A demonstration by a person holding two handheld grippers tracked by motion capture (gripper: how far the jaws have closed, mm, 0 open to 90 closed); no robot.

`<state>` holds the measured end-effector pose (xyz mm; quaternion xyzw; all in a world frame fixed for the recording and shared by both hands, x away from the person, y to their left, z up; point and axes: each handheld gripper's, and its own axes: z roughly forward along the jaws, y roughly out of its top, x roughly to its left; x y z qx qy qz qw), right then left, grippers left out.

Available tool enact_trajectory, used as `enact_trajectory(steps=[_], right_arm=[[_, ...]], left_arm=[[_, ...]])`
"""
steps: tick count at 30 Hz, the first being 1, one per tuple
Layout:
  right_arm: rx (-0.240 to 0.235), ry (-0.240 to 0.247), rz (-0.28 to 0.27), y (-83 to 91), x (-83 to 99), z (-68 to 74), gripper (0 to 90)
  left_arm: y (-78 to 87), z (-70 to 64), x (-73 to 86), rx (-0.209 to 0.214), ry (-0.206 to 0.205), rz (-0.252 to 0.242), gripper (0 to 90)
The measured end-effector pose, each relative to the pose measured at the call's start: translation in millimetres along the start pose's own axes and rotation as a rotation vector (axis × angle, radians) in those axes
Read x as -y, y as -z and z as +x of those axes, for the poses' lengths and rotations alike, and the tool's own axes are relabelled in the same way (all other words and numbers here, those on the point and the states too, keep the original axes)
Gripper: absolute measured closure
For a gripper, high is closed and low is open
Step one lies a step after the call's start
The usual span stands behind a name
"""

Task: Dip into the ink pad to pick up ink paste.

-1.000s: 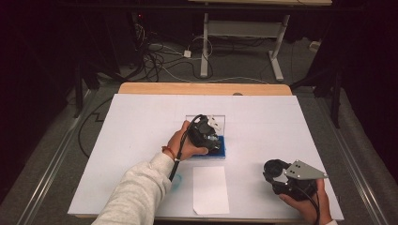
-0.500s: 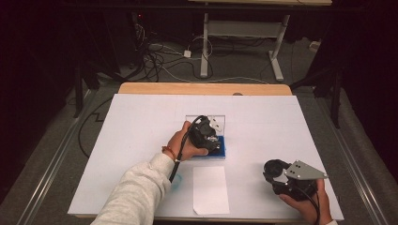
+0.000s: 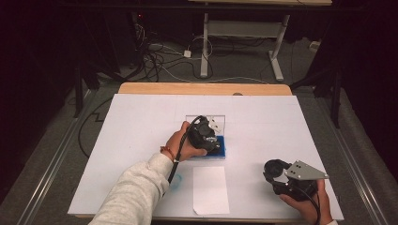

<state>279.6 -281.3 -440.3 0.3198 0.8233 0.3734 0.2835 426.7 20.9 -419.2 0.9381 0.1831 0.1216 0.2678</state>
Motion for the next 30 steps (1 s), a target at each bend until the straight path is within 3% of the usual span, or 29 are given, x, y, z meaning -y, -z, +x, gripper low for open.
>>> enact_trajectory(steps=[3, 9, 14, 23, 30], right_arm=[[0.000, 0.005, 0.000, -0.4, -0.3, 0.5, 38.5], [-0.002, 0.010, 0.002, -0.7, 0.0, 0.5, 38.5], [0.000, 0.014, 0.004, -0.5, -0.3, 0.7, 38.5], [-0.006, 0.016, -0.001, -0.1, -0.7, 1.4, 38.5], [-0.008, 0.018, 0.001, -0.4, -0.7, 1.7, 38.5]], left_arm=[[-1.5, -4.0, -3.6, -0.022, -0.017, 0.010, 55.0], [0.7, -2.4, -2.6, -0.012, -0.016, 0.023, 55.0], [1.5, -6.5, -4.4, -0.030, -0.032, 0.040, 55.0], [1.8, 0.8, -0.9, 0.006, -0.003, 0.022, 55.0], [2.1, -5.9, -4.7, -0.025, -0.044, 0.051, 55.0]])
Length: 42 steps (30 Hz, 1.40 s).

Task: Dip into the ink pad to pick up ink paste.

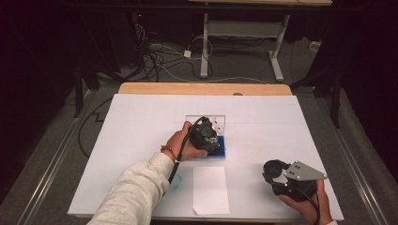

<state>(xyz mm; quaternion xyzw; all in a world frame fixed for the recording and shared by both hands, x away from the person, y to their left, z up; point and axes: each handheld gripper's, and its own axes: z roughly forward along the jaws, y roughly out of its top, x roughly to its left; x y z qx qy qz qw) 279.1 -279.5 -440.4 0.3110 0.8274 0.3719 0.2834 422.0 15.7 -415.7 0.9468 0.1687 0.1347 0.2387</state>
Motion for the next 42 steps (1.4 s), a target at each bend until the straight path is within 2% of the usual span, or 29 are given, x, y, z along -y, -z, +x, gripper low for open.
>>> enact_trajectory(steps=[7, 12, 16, 21, 26, 33, 36, 42], right_arm=[[0.005, -0.008, -0.005, 0.5, 0.0, -0.5, 38.5], [0.004, -0.006, -0.003, 0.1, 0.1, -0.2, 38.5], [0.004, -0.007, -0.006, 0.3, 0.1, -0.4, 38.5], [0.003, -0.003, -0.002, -0.5, 0.1, 0.0, 38.5], [0.005, -0.001, -0.005, -0.6, -0.6, -0.3, 38.6], [0.001, 0.008, -0.007, -1.4, -0.8, 0.7, 38.5], [-0.003, 0.006, -0.003, -2.1, -0.9, 1.3, 38.6], [-0.006, 0.007, -0.010, -1.9, -2.0, 2.7, 38.6]], left_arm=[[3.2, 1.0, 2.0, 0.000, 0.012, -0.013, 55.1], [14.5, 3.1, 4.0, 0.005, 0.040, -0.090, 55.0], [29.9, 5.0, 9.3, 0.007, 0.051, -0.156, 55.0], [51.6, 7.1, 20.2, -0.002, 0.069, -0.234, 55.0], [66.7, 5.3, 33.4, -0.003, 0.083, -0.287, 55.1], [71.5, -3.5, 52.8, -0.008, 0.092, -0.322, 55.1], [74.6, -3.6, 57.2, -0.028, 0.078, -0.313, 55.1], [83.2, -2.5, 71.0, -0.045, 0.095, -0.327, 55.1]])
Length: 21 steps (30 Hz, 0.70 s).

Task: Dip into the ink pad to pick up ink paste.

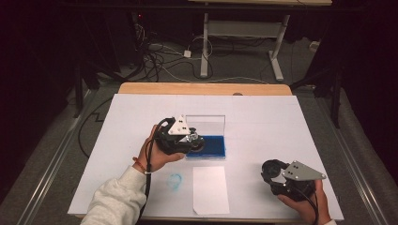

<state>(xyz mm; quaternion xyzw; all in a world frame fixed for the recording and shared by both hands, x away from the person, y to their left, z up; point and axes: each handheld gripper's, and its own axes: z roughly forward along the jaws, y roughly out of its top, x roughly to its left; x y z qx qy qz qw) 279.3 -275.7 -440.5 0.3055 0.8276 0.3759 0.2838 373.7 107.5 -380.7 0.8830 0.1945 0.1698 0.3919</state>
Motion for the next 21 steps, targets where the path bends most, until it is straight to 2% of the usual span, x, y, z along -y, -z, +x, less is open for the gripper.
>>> enact_trajectory(steps=[13, 21], right_arm=[[-0.002, 0.004, -0.007, 2.3, -0.5, -0.2, 38.6], [-0.007, 0.000, -0.006, 1.4, -1.4, 0.8, 38.6]], left_arm=[[17.1, -3.0, 16.2, -0.020, 0.006, 0.019, 55.1], [29.6, -0.6, 29.4, -0.031, 0.038, 0.022, 55.1]])
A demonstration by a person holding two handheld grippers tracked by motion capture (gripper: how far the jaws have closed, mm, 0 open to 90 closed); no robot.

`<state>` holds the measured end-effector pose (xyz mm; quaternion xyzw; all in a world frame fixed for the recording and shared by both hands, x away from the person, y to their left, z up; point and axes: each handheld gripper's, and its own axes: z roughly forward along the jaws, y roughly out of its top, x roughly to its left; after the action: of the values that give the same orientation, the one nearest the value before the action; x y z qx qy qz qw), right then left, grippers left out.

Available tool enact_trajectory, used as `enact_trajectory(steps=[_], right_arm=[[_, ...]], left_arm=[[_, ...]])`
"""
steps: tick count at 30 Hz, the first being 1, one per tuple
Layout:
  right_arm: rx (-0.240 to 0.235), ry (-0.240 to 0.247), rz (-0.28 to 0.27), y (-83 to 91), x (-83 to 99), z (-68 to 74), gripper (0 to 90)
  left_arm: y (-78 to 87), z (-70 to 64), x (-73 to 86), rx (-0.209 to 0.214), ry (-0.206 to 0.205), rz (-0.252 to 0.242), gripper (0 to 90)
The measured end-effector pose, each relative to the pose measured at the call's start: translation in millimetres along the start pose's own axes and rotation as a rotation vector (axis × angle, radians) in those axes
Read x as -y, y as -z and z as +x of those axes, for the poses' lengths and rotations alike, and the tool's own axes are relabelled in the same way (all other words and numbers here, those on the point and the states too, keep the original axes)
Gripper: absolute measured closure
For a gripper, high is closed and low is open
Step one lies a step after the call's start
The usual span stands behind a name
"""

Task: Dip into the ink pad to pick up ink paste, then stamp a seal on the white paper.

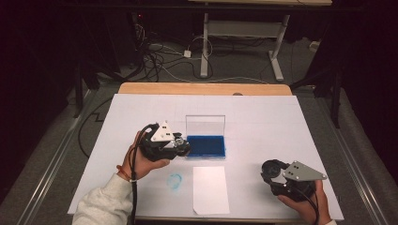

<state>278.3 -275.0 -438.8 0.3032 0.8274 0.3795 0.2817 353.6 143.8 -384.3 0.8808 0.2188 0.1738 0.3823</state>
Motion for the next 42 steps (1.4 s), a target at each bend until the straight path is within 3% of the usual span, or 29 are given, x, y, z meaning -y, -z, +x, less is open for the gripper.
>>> enact_trajectory(steps=[24, 42], right_arm=[[-0.012, 0.013, -0.005, -6.2, -5.3, -0.4, 38.6], [-0.019, 0.016, 0.009, -7.1, -3.6, 0.0, 38.6]], left_arm=[[30.1, -7.8, 30.2, -0.022, 0.045, 0.018, 55.1], [46.3, -19.1, 25.9, 0.009, 0.045, -0.031, 55.1]])
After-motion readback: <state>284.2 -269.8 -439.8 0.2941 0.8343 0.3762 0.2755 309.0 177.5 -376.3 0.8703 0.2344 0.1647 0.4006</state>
